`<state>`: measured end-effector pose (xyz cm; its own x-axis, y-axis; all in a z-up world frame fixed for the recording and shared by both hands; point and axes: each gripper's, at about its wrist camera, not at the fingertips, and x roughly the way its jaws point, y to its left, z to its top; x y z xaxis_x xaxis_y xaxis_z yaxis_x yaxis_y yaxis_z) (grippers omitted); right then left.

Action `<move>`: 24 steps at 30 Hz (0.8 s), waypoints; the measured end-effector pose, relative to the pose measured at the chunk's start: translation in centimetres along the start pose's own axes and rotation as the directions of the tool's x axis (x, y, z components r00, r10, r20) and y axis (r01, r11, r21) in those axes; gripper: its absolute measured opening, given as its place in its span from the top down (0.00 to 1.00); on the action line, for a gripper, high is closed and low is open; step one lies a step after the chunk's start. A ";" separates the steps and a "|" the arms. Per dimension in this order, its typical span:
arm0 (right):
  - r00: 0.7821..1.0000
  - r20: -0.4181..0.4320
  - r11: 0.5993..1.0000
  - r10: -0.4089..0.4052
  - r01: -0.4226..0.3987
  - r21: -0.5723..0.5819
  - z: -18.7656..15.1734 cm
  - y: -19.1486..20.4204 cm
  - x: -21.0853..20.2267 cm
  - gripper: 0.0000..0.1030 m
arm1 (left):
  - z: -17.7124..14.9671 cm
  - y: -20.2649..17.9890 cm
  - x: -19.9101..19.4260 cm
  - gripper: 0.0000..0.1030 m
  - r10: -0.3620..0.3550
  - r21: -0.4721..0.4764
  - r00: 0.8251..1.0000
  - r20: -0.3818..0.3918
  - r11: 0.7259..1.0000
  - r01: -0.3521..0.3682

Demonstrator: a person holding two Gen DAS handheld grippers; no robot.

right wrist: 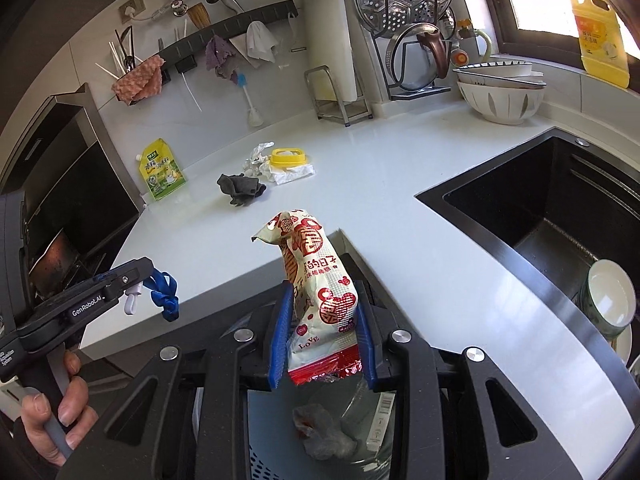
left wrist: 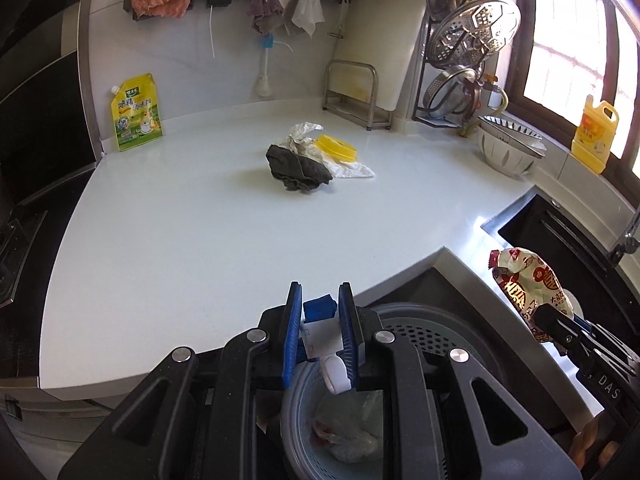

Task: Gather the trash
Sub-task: 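Carry the blue strap and snack wrapper over the grey basket with both tools, then open both tools to drop the strap and wrapper into the basket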

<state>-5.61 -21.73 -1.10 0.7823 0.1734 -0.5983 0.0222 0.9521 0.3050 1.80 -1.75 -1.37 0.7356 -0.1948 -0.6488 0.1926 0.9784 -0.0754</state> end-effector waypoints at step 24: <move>0.993 -0.112 1.000 -0.022 0.022 0.000 -8.8 -0.2 0.3 0.72 | -8.0 -3.1 2.9 0.81 -0.098 0.100 0.981 -0.166 0.988 0.116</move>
<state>-10.88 -19.68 -7.84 0.7070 0.1799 -0.6839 0.0389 0.9557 0.2917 -1.84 -4.79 -9.06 0.5949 -0.2754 -0.7551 0.3404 0.9374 -0.0737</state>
